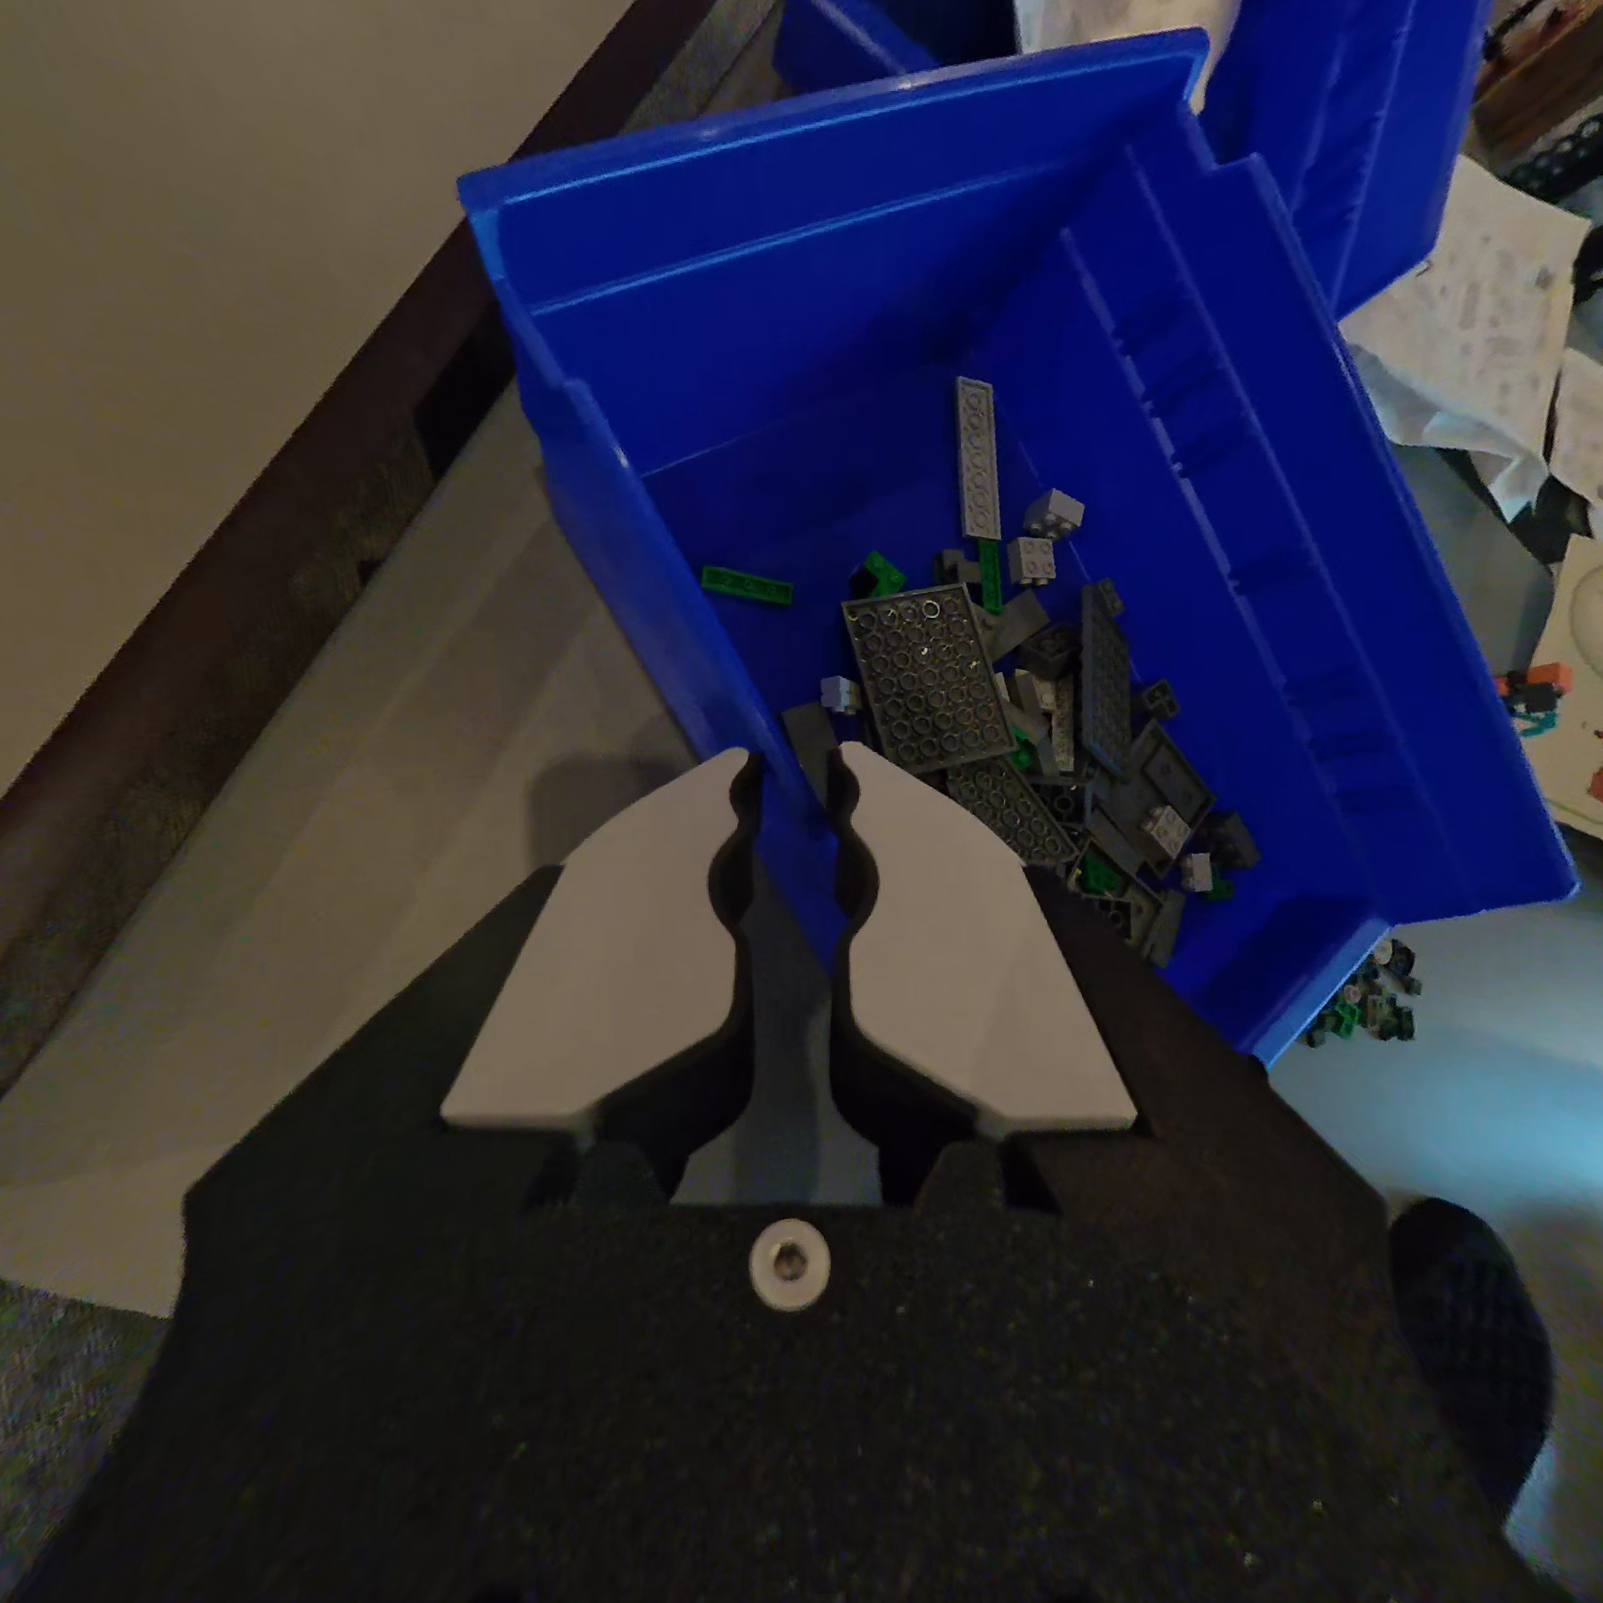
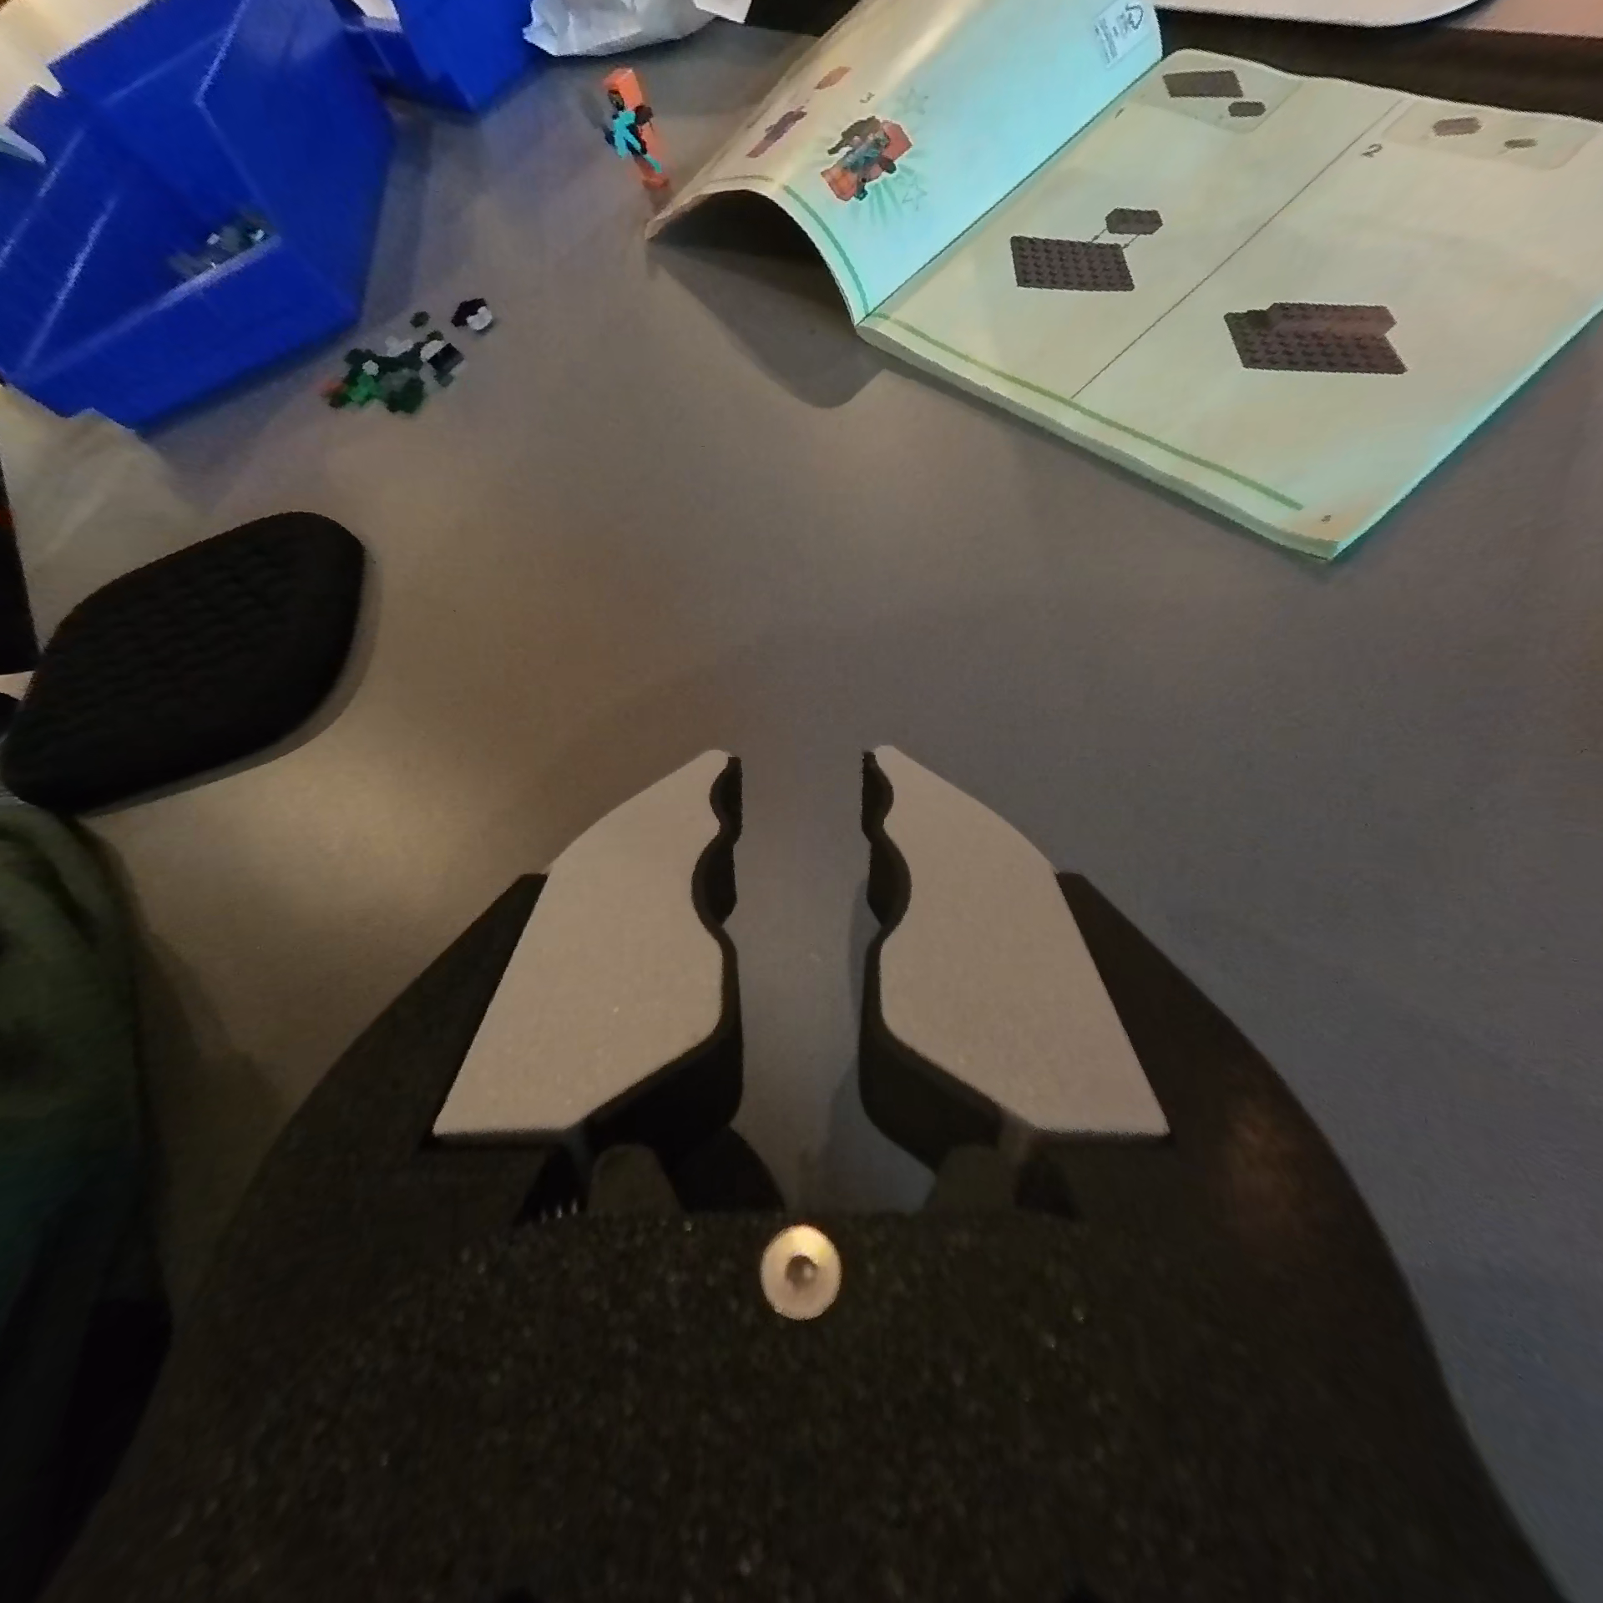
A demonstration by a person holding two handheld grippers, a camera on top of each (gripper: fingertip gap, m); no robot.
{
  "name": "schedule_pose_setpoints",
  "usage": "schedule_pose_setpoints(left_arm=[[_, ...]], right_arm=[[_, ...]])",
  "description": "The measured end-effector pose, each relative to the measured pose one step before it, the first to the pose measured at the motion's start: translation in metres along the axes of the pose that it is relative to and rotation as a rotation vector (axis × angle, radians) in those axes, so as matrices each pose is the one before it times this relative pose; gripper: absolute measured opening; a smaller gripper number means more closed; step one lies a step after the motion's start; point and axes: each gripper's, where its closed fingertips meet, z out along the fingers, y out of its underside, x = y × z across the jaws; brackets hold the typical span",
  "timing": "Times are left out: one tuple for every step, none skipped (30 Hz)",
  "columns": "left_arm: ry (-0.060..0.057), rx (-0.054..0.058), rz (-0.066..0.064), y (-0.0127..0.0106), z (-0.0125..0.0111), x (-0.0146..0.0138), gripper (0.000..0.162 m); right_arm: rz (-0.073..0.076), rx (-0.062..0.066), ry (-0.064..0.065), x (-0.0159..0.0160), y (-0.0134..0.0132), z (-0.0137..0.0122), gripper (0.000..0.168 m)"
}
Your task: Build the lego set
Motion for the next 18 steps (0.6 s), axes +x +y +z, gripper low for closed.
schedule_pose_setpoints(left_arm=[[-0.0011,0.0003,0.0186,0.00033,-0.00007,0.00014,0.015],[-0.0012,-0.0004,0.0177,0.00034,-0.00004,0.0003,0.015],[0.0017,-0.0043,0.0189,0.00105,-0.00022,0.0006,0.015],[0.0034,-0.0029,0.0192,0.00122,-0.0003,0.00082,0.015],[0.0074,-0.0008,0.0144,0.00123,-0.00045,0.00121,0.015],[0.009,-0.0033,0.0141,0.00166,-0.00047,0.0014,0.015],[0.0091,-0.0019,0.0141,0.00151,-0.00062,0.00157,0.016],[0.0071,0.0006,0.0135,0.00147,-0.00057,0.00162,0.016],[0.0066,0.0021,0.0123,0.00141,-0.00059,0.00166,0.016],[0.0068,0.0032,0.0065,0.00116,-0.00053,0.00153,0.016],[0.0065,0.0062,0.0006,0.00087,-0.00045,0.0015,0.016],[0.006,0.008,-0.001,0.00047,-0.00035,0.00149,0.016],[0.0099,0.0082,-0.0054,0.00035,-0.00026,0.00169,0.016],[0.0122,0.0085,-0.0036,0.00013,-0.00009,0.00124,0.018],[0.0119,0.0099,-0.0014,-0.00025,-0.00018,0.00061,0.019],[0.0131,0.0078,0.0039,-0.00015,-0.00026,0.00085,0.02],[0.0134,0.0065,0.0078,-0.00006,-0.00075,0.00148,0.022],[0.0117,0.0119,0.0146,-0.00096,-0.00157,0.0019,0.024]], right_arm=[[-0.0015,0.0014,0.0019,-0.00011,-0.00106,-0.00002,0.026],[-0.0014,0.0008,0.0016,-0.00028,-0.00137,0.0002,0.026],[-0.0011,-0.0013,0.002,-0.00057,-0.00135,0.00041,0.026],[-0.0022,-0.003,0.0022,-0.00063,-0.00121,0.0007,0.026],[-0.0038,-0.0043,0.0021,-0.00102,-0.00114,0.00079,0.026],[-0.0043,-0.0055,0.0019,-0.00113,-0.00093,0.00103,0.026],[-0.0043,-0.0062,0.0015,-0.00125,-0.00087,0.00103,0.026],[-0.0037,-0.0061,0.0017,-0.0011,-0.00086,0.00125,0.026],[-0.0022,-0.0062,0.0025,-0.00104,-0.00114,0.00142,0.026],[-0.0013,-0.0062,0.0024,-0.00117,-0.00109,0.00152,0.026],[-0.002,-0.0059,0.0017,-0.00129,-0.00136,0.00169,0.026],[-0.004,-0.0055,0.0021,-0.00135,-0.00157,0.00166,0.026],[-0.0059,-0.0048,0.0037,-0.00127,-0.00181,0.00163,0.026],[-0.0064,-0.0046,0.0045,-0.00102,-0.00198,0.00157,0.026],[-0.0062,-0.0047,0.0033,-0.00108,-0.00219,0.0016,0.026],[-0.0058,-0.0048,0.0027,-0.00103,-0.00245,0.00151,0.026],[-0.0058,-0.0053,0.0035,-0.00076,-0.00258,0.00163,0.026],[-0.0059,-0.005,0.005,-0.00035,-0.00273,0.00151,0.026]])
